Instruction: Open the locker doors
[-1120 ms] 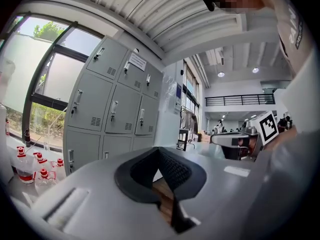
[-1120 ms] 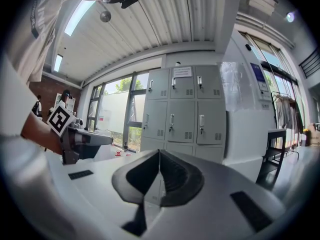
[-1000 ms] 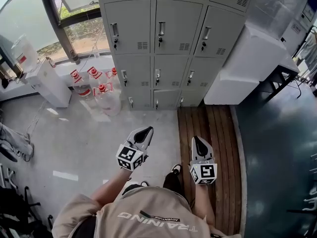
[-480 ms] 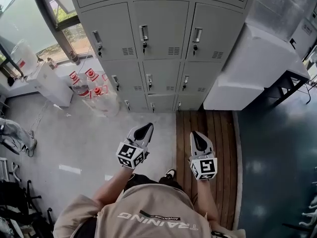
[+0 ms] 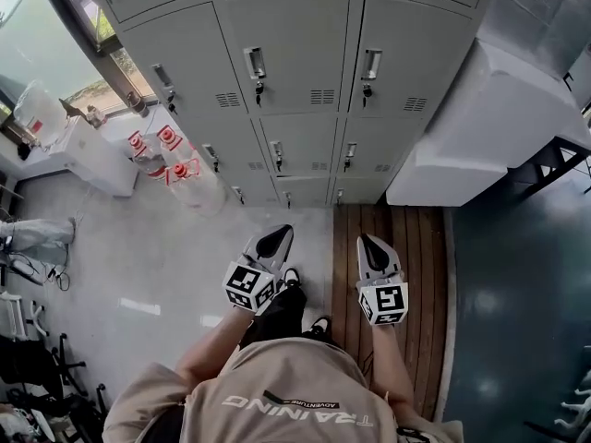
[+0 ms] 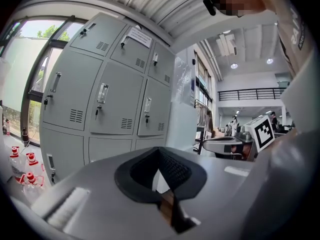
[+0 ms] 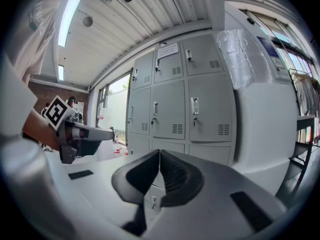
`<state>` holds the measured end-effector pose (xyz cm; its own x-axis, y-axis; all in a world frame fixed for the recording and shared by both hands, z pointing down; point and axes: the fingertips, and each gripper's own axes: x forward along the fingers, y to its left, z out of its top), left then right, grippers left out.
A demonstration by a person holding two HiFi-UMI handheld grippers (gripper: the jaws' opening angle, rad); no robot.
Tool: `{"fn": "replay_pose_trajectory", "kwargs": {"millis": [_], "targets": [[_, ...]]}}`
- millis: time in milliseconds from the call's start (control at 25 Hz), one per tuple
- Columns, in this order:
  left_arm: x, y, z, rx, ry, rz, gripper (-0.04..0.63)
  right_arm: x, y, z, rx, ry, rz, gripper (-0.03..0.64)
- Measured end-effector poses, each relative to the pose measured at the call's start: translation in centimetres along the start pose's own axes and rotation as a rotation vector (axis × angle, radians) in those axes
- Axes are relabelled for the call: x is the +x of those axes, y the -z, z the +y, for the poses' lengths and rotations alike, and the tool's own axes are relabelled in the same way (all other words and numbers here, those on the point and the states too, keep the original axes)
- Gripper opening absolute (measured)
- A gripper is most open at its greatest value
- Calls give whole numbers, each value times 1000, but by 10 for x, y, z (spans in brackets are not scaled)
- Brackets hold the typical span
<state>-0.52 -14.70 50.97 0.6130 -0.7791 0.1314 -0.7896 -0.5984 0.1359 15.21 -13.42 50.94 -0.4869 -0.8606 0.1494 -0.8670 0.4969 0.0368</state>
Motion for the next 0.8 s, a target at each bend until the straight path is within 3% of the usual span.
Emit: {"fn": "replay_pose_trajectory", "kwargs": {"millis": [240, 560, 800], "targets": [[62, -1, 48, 7, 37, 6, 8, 71, 0, -33, -16, 29, 27, 11], [134, -17, 97, 46, 146, 29, 8, 162, 1, -73, -33, 78, 53, 11], [166, -14, 113, 42, 139, 46, 8, 196, 23, -96, -29, 62, 91, 11]]}}
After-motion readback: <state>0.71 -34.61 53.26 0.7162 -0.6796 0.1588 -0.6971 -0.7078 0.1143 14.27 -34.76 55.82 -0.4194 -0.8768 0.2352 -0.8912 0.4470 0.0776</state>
